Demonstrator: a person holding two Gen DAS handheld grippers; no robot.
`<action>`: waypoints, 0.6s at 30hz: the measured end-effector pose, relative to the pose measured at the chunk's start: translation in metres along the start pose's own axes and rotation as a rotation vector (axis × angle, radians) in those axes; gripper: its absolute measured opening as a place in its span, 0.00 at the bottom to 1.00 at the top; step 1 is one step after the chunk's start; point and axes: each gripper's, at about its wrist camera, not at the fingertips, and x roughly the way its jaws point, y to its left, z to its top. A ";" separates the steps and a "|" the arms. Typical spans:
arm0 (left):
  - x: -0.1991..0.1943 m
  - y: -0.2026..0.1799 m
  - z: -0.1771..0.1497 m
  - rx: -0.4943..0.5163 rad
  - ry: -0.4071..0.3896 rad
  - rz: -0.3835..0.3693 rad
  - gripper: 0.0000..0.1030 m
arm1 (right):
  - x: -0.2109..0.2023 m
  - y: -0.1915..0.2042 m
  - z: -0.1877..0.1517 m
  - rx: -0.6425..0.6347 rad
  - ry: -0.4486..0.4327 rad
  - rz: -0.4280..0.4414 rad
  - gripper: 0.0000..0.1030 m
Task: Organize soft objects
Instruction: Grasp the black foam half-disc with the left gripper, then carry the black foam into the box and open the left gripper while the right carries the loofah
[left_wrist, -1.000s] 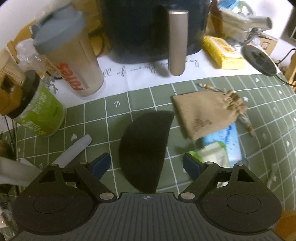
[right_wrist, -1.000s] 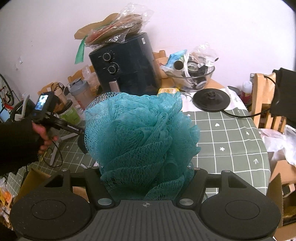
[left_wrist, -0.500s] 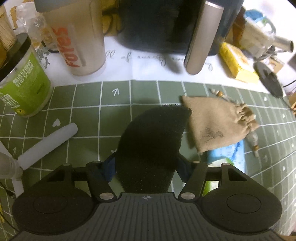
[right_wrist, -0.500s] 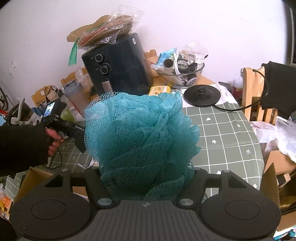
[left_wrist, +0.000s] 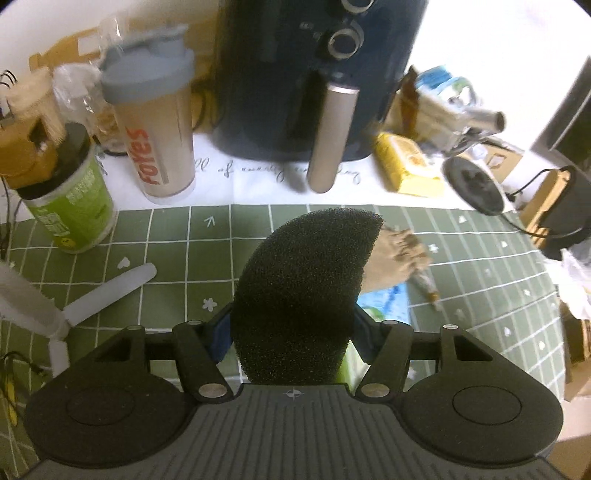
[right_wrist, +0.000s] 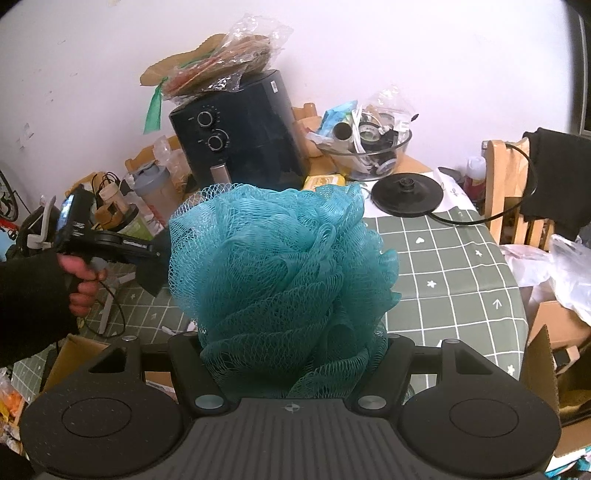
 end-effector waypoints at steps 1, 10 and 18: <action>-0.006 -0.001 -0.002 -0.001 -0.007 -0.004 0.60 | 0.000 0.001 0.000 0.000 0.002 0.003 0.66; -0.065 -0.008 -0.022 -0.018 -0.073 -0.038 0.60 | -0.008 0.022 -0.002 -0.039 0.006 0.037 0.66; -0.116 -0.015 -0.045 -0.025 -0.112 -0.069 0.60 | -0.016 0.036 -0.005 -0.061 0.002 0.064 0.66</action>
